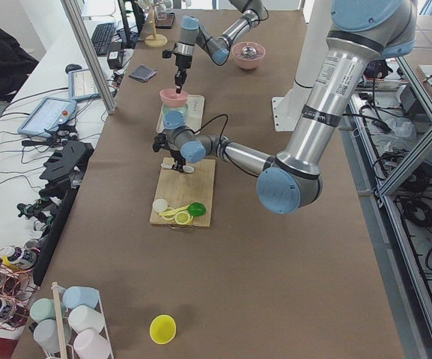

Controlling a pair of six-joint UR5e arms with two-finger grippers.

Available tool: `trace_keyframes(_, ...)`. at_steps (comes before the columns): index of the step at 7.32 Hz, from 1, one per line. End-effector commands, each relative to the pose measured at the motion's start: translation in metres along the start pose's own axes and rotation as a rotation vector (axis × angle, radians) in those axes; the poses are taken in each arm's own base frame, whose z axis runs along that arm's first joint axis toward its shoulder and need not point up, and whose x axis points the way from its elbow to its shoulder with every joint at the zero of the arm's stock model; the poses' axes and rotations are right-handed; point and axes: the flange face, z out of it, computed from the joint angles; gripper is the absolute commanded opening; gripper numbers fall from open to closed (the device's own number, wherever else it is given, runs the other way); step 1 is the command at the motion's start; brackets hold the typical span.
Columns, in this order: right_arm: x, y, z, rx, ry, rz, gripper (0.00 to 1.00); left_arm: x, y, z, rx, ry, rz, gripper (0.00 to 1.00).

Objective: Stack pink bowl on green and place spoon
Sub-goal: 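Lower the pink bowl onto the green bowls while left gripper lifts the spoon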

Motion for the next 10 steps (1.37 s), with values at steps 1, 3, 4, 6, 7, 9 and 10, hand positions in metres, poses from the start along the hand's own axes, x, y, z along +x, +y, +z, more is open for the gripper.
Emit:
trace_keyframes(1, -0.003, 0.0, -0.001, 0.002, -0.004, -0.001, 0.99, -0.003, 0.002, -0.004, 0.0, 0.007, -0.003, 0.0)
trace_keyframes(3, -0.001, 0.0, -0.004, 0.016, -0.018, -0.022, 1.0, 0.003, -0.001, -0.018, 0.019, 0.023, 0.006, 0.0)
trace_keyframes(4, -0.003, 0.001, -0.005, 0.017, -0.03, -0.022, 1.0, 0.002, -0.005, -0.028, 0.03, 0.032, 0.004, 0.0)
trace_keyframes(6, -0.002, -0.003, -0.007, 0.023, -0.029, -0.018, 1.0, 0.003, -0.014, -0.052, 0.037, 0.081, 0.001, 0.0)
trace_keyframes(7, 0.008, -0.01, -0.017, 0.028, -0.03, -0.019, 1.0, 0.017, -0.02, -0.071, 0.046, 0.127, 0.001, 0.0)
trace_keyframes(9, 0.041, -0.009, -0.033, 0.025, -0.022, -0.063, 1.0, 0.086, -0.041, -0.124, 0.108, 0.225, -0.094, 0.0)
trace_keyframes(10, 0.069, -0.018, -0.046, 0.002, -0.009, -0.12, 1.0, 0.12, -0.054, -0.145, 0.127, 0.269, -0.161, 0.0)
